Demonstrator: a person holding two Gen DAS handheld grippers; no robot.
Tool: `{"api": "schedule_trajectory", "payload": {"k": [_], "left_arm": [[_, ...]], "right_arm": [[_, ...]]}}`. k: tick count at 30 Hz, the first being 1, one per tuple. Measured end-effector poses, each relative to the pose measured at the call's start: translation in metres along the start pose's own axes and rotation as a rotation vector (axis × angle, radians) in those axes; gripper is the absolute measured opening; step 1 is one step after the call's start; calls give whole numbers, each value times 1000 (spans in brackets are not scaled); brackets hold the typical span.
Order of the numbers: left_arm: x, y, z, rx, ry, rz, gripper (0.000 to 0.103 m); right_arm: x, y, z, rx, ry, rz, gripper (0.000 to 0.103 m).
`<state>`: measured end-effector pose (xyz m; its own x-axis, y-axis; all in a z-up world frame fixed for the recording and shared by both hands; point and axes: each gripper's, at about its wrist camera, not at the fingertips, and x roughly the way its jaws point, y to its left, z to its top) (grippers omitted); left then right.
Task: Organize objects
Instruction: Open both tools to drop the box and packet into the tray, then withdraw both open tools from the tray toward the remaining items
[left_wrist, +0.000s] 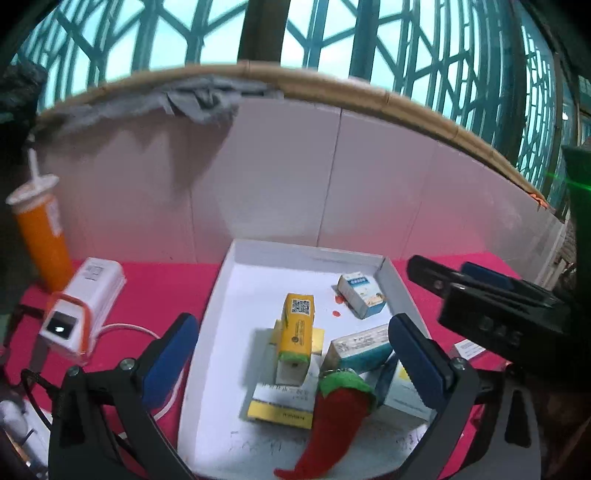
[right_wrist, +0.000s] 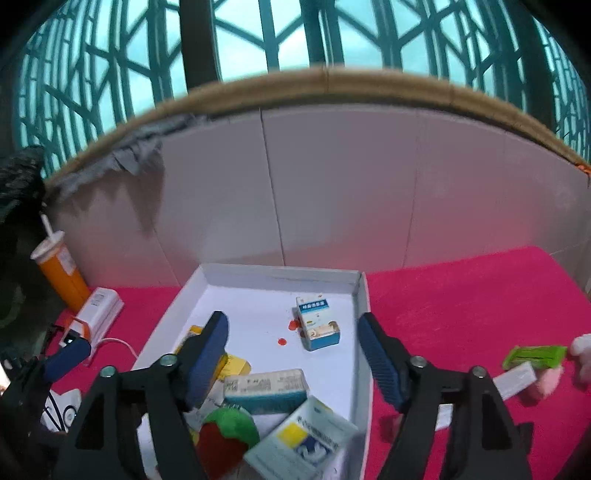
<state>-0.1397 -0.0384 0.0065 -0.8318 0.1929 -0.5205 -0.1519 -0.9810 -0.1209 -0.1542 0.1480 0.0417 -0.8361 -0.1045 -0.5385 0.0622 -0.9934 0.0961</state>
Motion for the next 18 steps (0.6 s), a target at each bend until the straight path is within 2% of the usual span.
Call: {"api": "schedule_trajectory", "payload": {"k": [8,18], "left_arm": [[-56,-10,-18,-32,-55,40,103],[-97,-39,-38,26,-74,13,103]], "right_arm": [[-77,-24,-19,38,-112,2,94],[-134,-51,-48,61,-156,4,101]]}}
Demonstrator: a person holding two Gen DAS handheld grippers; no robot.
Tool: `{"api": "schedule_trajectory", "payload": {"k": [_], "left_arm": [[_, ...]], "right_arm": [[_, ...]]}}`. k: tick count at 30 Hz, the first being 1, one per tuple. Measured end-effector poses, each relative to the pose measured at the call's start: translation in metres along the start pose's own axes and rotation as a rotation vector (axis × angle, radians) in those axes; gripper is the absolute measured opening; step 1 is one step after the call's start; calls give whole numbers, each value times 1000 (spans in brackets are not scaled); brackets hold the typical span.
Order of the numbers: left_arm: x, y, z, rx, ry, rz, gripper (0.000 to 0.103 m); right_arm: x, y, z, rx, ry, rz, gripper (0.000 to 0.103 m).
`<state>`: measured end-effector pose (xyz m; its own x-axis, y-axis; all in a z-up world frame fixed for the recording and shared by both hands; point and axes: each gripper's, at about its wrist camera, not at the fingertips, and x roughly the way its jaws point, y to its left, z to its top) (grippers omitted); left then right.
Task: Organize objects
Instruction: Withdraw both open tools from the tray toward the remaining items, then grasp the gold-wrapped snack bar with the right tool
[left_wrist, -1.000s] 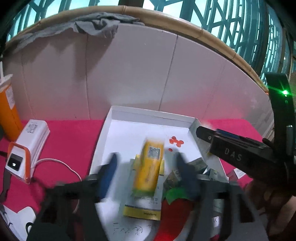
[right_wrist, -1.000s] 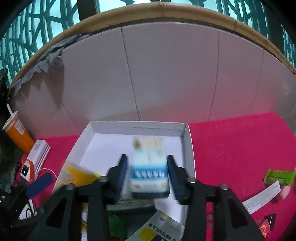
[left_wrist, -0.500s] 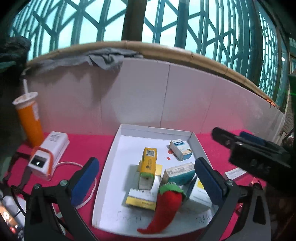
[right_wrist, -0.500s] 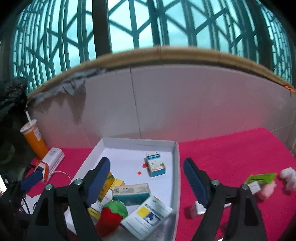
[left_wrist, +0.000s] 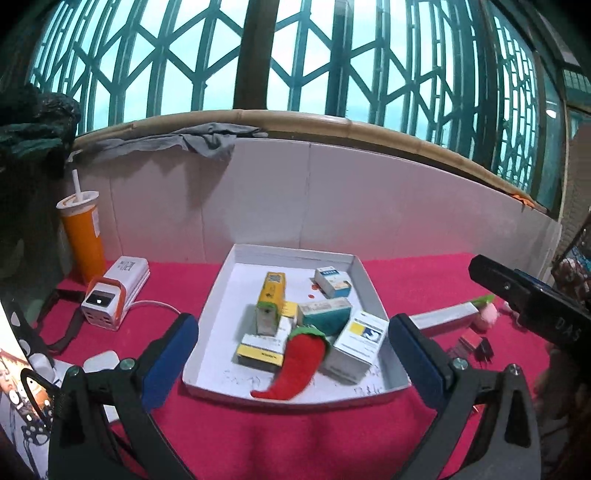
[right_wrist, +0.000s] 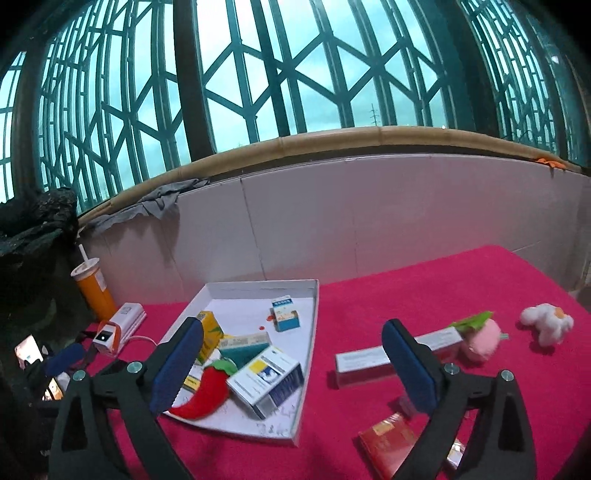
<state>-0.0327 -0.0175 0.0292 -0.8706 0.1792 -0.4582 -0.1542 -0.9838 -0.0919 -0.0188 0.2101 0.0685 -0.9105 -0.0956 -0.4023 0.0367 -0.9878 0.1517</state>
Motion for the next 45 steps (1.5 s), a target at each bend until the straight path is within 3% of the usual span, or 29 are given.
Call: {"api": "schedule_trajectory", "payload": {"k": [9,17,29,34,37,39,45], "left_arm": [[-21,-15,-13,20,-31,87,103],[-31,-23,-18,23,-36,95,103],[3,-64,-52,104,133,-134,103],[4,-85,-59,172,154,-211,103],[6,-99,-65,196,190,-271,103],[10,-110,-69,215,222,-302,103],[15,-136,-82,272,277,-361,103]], "right_arm": [[-40,-24,-17,-58,-44,-68,103],[-66,-54,-27,-31,-63,-110,103],[-85,-125,-34,85,-30,-211,103],[-74,-144,-44,77,49,-183,103],[-51,-160,-62,39,188,-125,103],[-36,-171,-76,27,274,-75,95],[-5,-177,-104,-44,394,-21,78]]}}
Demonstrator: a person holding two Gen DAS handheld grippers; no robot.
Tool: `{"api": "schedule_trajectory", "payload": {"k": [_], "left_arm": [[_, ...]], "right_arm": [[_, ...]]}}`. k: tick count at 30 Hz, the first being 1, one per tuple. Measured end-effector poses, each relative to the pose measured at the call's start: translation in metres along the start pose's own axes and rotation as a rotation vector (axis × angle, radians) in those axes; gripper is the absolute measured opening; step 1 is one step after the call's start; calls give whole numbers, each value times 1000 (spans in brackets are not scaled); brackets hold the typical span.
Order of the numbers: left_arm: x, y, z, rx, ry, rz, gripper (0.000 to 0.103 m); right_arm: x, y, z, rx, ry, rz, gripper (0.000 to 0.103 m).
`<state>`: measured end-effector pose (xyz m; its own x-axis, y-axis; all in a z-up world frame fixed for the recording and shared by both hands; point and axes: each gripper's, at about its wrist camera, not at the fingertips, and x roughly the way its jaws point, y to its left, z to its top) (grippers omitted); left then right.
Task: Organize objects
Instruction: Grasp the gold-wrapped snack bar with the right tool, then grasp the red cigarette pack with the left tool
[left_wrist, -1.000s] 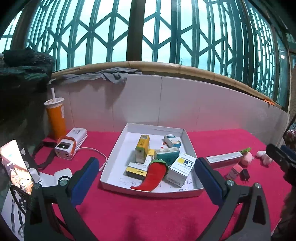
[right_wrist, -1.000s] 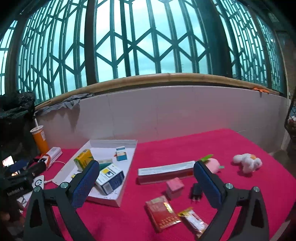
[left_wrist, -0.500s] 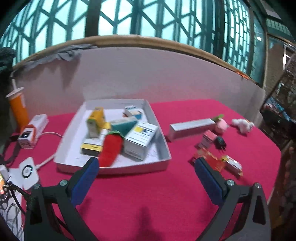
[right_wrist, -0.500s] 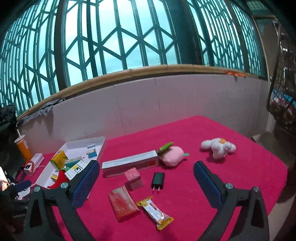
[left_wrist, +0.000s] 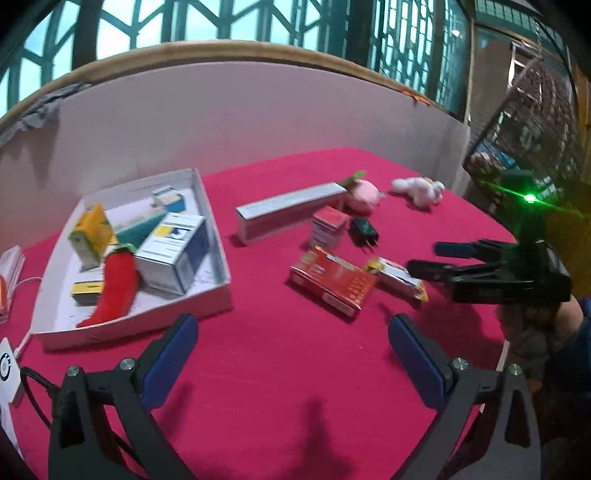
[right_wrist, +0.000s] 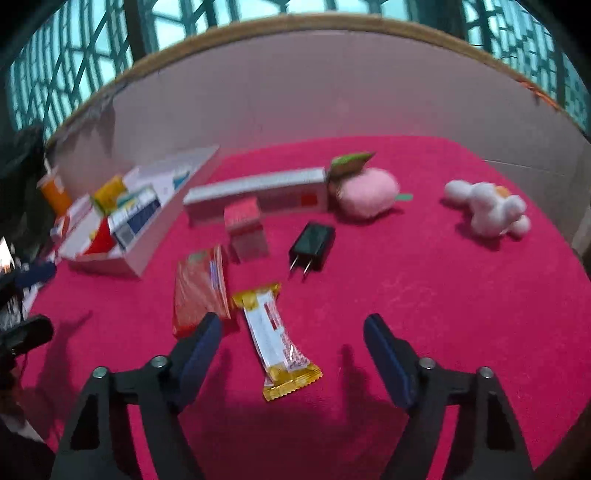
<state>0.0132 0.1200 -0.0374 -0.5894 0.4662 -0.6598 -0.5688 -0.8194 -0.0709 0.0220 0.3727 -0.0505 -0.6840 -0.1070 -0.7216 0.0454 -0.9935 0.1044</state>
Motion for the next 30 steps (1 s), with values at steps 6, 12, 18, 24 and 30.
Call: {"api": "schedule_trajectory", "payload": {"k": [6,12,18,24,30], "left_arm": [[17,-9,-3,-24,70,-66,103],[39,-20,5,-55,127,-101,103],[74,-44,26,-96,171,-48,103],[118,-66,36,-168,223,65,102],[145,-59,29,-226,257,153,89]], "right_arm": [[28,8,-3,-81,77,-3,57],[37,10,-4,-110,88,-7,24],[14,-19,-12,2,50,-42,23],[-17,-51,-14,100,-22,-82,24],[-28,-61,-12,140,-47,-83,24]]}}
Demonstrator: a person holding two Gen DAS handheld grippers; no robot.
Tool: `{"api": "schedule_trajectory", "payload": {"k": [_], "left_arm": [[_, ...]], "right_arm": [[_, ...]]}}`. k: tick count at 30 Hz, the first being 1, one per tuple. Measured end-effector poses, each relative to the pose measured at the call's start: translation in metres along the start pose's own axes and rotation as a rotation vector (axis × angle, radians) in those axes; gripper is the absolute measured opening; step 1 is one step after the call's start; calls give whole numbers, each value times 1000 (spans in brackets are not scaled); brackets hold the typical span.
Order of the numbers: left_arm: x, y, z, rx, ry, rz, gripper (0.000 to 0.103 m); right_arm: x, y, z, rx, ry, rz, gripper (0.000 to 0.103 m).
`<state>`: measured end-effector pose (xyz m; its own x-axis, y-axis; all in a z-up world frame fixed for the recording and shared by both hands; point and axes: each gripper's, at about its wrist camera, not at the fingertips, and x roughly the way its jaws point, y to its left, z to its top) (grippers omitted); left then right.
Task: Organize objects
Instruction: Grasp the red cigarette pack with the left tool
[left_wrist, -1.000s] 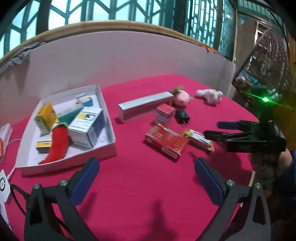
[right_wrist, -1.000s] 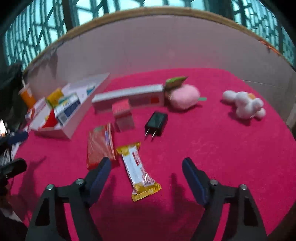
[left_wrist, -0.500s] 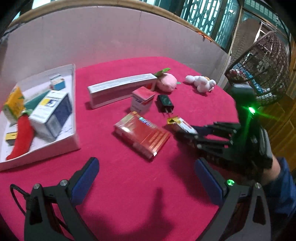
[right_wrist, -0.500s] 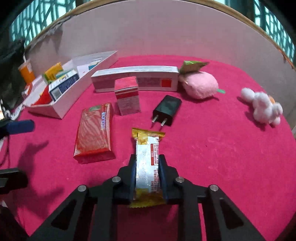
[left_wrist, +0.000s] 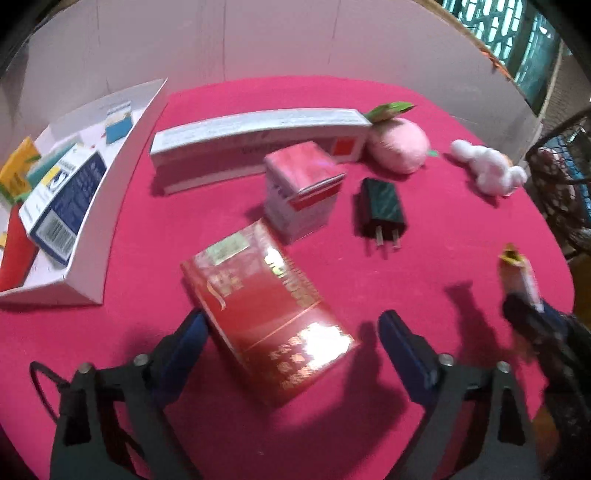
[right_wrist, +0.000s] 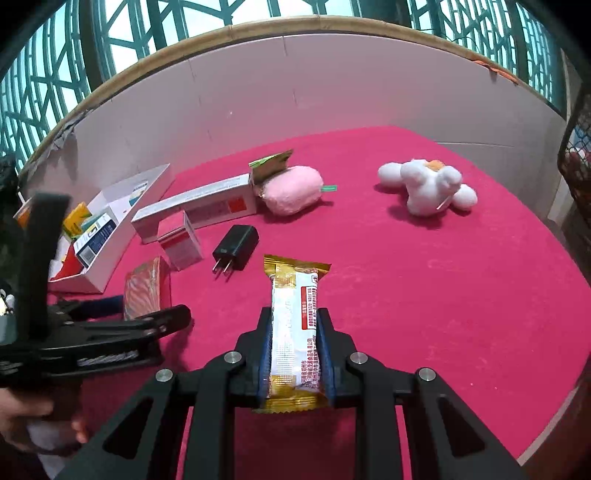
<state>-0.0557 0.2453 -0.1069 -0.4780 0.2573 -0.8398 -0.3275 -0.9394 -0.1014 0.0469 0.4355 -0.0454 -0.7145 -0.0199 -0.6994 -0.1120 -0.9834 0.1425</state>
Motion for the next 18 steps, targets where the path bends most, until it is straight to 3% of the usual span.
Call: {"api": "schedule_trajectory", "payload": {"k": [1,7,18], "left_arm": [[-1,1,-1,11,-6,2,82],[-11,9,-10,81,-34,-20,71],[-19,11,-22,150,-54,-79,63]], "right_arm": [[0,1,0,2,-3,1,24],[-4,5,4,23,-22,20,24],[-18,37,17,-2,-64,30,24]]}}
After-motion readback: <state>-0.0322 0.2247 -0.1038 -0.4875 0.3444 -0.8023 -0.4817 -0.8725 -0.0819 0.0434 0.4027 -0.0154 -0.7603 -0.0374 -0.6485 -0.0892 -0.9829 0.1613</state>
